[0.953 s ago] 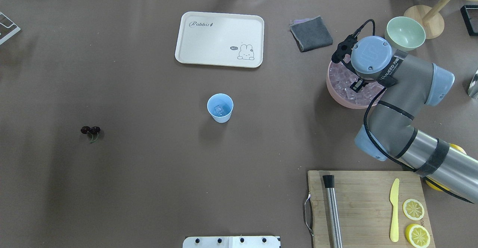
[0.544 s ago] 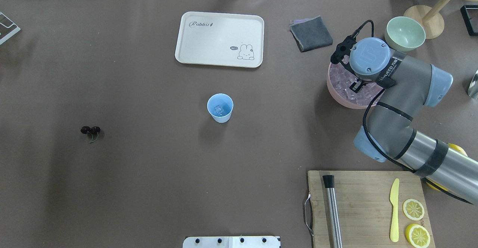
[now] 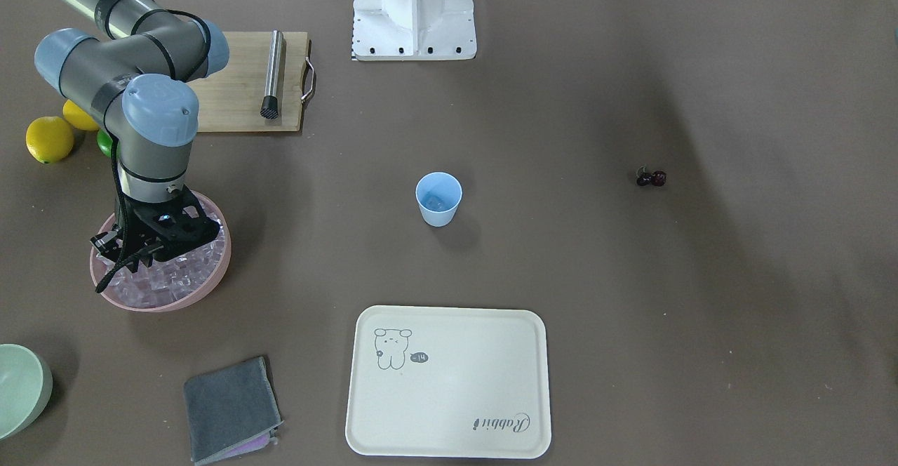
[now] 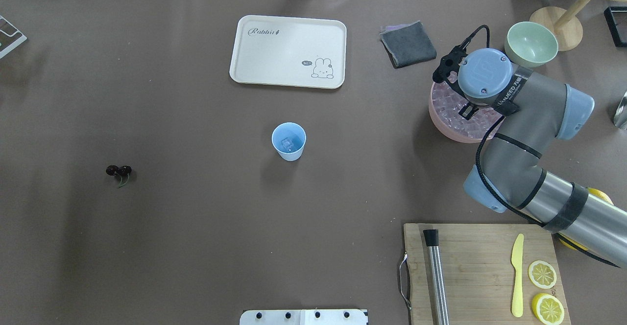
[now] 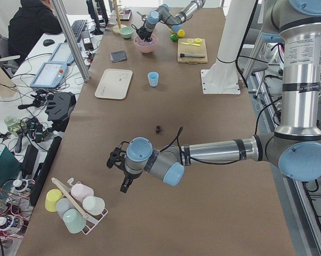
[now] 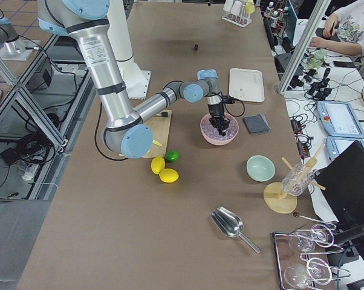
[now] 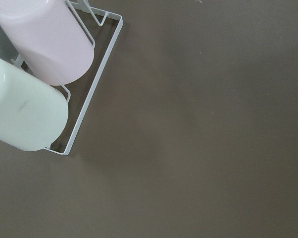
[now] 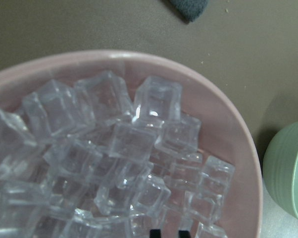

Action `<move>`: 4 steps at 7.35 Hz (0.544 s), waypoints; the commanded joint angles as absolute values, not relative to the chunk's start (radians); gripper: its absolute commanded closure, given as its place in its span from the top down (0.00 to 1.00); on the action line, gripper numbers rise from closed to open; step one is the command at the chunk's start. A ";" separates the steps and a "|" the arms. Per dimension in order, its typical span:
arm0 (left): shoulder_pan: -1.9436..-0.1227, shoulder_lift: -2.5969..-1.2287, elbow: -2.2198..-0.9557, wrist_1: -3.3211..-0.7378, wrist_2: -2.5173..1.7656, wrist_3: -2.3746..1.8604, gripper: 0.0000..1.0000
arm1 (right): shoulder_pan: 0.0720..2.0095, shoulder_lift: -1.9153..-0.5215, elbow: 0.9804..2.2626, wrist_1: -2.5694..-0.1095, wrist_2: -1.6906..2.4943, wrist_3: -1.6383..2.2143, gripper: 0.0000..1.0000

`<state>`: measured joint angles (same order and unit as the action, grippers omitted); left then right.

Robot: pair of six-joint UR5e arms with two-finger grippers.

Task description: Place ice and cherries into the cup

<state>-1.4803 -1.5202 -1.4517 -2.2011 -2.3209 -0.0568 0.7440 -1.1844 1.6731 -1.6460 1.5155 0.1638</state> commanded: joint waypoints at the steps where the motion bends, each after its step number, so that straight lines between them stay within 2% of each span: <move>1: -1.480 -1.520 -1.448 -2.209 -2.321 -0.057 0.98 | 0.745 -1.184 1.680 -1.646 1.517 0.166 0.18; 2: -1.479 -1.520 -1.440 -2.218 -2.319 -0.057 0.98 | 0.746 -1.184 1.678 -1.646 1.517 0.164 0.60; 3: -1.480 -1.522 -1.437 -2.221 -2.319 -0.057 0.98 | 0.746 -1.186 1.677 -1.647 1.517 0.164 0.84; 4: -1.480 -1.522 -1.439 -2.221 -2.319 -0.057 0.98 | 0.746 -1.186 1.675 -1.649 1.517 0.161 0.89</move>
